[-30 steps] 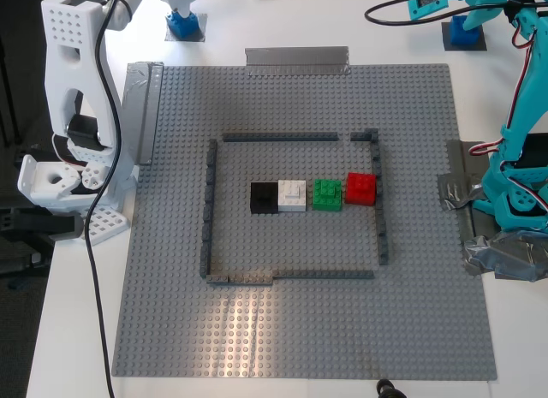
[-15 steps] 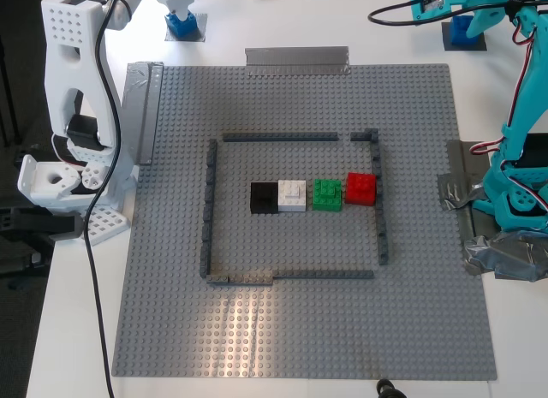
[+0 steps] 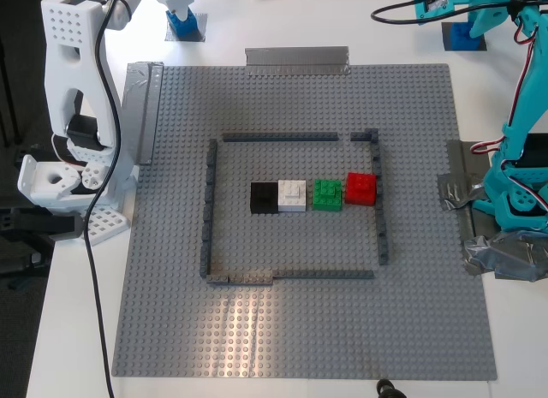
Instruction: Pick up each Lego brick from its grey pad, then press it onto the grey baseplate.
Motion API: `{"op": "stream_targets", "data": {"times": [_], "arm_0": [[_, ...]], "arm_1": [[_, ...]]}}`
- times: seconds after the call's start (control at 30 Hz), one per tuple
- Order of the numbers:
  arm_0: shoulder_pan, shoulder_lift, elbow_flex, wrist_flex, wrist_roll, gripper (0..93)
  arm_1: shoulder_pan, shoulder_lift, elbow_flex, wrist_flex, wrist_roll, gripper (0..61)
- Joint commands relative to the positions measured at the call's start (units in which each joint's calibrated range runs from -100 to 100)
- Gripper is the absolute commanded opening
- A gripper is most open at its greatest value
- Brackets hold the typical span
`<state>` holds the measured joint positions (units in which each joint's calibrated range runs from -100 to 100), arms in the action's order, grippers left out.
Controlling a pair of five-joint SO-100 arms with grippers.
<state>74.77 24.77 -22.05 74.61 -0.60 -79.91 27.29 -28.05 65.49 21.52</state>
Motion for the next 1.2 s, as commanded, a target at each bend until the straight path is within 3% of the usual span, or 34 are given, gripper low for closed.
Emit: {"op": "stream_targets", "data": {"times": [0.0,0.1,0.27,0.47,0.63,0.87,1.0,1.17], "arm_0": [[0.9,-1.2,-1.5,-0.1,-1.2,8.0],[0.8,-1.2,-2.0,0.2,-1.1,0.0],[-0.4,-2.2,-2.0,2.9,-0.2,0.0],[-5.6,-14.2,0.2,14.8,1.6,0.0],[-17.2,-26.8,7.5,21.2,4.4,0.0],[-39.6,-40.3,21.7,21.2,7.6,0.0],[-54.9,-44.6,26.8,20.8,7.5,0.0],[-70.5,-45.9,26.1,20.7,7.1,0.0]], "arm_1": [[0.3,-2.7,-3.2,-0.2,-1.1,0.3],[0.4,-3.5,-6.9,2.1,-2.6,0.2],[0.9,-7.5,-9.8,6.4,-4.8,0.2],[2.2,-14.8,-10.3,11.8,-7.8,0.2],[6.0,-22.0,-7.2,16.7,-11.1,0.2],[14.9,-39.0,10.1,17.7,-18.5,0.2],[20.9,-48.4,18.2,20.2,-22.7,0.2],[28.7,-58.5,26.6,24.6,-26.0,0.2]]}}
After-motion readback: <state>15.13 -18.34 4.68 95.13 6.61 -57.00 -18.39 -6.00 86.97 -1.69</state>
